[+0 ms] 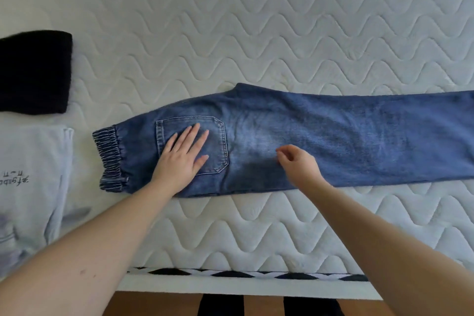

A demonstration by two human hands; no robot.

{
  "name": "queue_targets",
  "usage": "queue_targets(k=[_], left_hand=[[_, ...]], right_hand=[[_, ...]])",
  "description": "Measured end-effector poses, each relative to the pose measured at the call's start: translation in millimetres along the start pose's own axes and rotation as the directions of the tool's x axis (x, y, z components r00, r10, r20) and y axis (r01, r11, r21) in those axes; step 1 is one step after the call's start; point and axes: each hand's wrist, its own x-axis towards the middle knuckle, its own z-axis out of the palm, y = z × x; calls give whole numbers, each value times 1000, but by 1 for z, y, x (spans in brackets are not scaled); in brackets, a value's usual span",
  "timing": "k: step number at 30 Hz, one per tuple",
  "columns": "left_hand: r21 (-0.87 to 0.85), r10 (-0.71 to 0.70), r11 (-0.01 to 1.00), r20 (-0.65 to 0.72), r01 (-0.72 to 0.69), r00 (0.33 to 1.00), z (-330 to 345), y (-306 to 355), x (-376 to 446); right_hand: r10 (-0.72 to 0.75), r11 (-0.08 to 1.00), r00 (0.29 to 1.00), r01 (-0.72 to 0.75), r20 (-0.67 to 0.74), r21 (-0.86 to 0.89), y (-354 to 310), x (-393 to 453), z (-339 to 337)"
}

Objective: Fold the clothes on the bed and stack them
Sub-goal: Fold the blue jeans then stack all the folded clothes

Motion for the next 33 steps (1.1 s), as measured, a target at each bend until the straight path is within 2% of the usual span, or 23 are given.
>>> queue_targets(k=[5,7,10,13,17,22,24,27,33], left_hand=[[-63,-148,987,-45,145,988,-17,-32,42],[-144,-208,969,-53,199,977,-24,-37,64],[-225,-224,954,-96,198,970,-34,-40,95],[-337,-248,913,-13,229,969,-45,-42,129],[-585,-220,766,149,265,964,-49,-43,160],[-456,-83,870,236,185,968,-52,-37,173],[-422,-71,891,239,169,968,-53,-35,176],[-460,-153,860,181,221,972,-50,-34,180],[-449,-215,865,72,224,974,-43,-31,173]], right_hand=[[-136,990,984,133,-112,-34,-32,32,3],[-240,967,958,222,-153,-127,-48,51,1],[-360,912,918,308,-168,-271,-77,81,-2],[-416,831,908,359,-47,-424,-107,115,-1],[-286,805,941,338,180,-488,-138,146,1],[-183,691,938,336,295,-640,-154,154,3],[-196,698,938,337,285,-632,-156,154,5],[-289,761,938,346,190,-549,-155,155,8],[-282,890,957,289,74,-352,-139,160,6]])
